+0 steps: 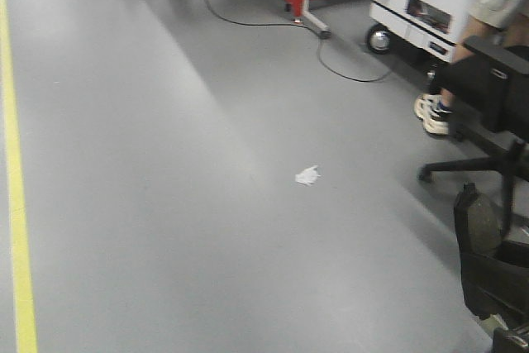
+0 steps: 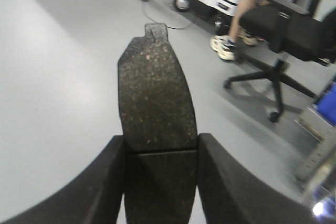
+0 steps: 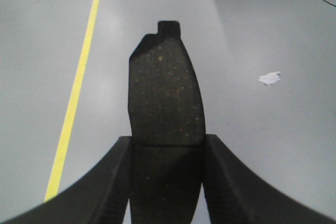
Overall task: Move and align brake pads A on conveyor
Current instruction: 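Back the base away from the table and turn around, then drive along the yellow floor line holding both pads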
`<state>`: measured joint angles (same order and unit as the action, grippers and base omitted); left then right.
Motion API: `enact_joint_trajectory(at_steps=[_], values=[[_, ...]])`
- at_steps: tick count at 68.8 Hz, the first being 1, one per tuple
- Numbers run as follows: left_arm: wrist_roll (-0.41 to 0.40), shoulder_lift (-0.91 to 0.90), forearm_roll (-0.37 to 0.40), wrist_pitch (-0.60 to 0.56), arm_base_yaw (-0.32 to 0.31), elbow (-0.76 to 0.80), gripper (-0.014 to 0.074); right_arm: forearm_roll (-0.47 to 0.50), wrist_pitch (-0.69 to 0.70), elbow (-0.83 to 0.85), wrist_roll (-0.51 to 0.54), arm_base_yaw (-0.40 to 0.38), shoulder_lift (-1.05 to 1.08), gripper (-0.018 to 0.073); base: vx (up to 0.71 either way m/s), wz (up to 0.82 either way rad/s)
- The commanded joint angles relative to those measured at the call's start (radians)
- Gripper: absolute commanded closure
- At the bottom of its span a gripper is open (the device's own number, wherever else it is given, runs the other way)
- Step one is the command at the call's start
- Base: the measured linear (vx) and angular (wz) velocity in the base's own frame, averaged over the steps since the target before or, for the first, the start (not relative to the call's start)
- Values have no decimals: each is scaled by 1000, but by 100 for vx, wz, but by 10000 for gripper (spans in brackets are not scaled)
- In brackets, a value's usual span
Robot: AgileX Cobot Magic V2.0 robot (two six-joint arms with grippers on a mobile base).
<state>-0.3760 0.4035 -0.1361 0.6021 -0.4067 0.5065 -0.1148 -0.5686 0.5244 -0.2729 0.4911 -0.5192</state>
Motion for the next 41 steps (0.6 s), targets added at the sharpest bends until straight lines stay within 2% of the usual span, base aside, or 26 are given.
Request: enact_joint_trajectory(at_steps=[1, 41], values=[[-1, 3, -5, -91, -4, 30, 451, -12, 88, 31, 6, -2, -2, 569, 13, 48], [-1, 3, -5, -92, -4, 30, 451, -12, 88, 31, 6, -2, -2, 569, 14, 51]])
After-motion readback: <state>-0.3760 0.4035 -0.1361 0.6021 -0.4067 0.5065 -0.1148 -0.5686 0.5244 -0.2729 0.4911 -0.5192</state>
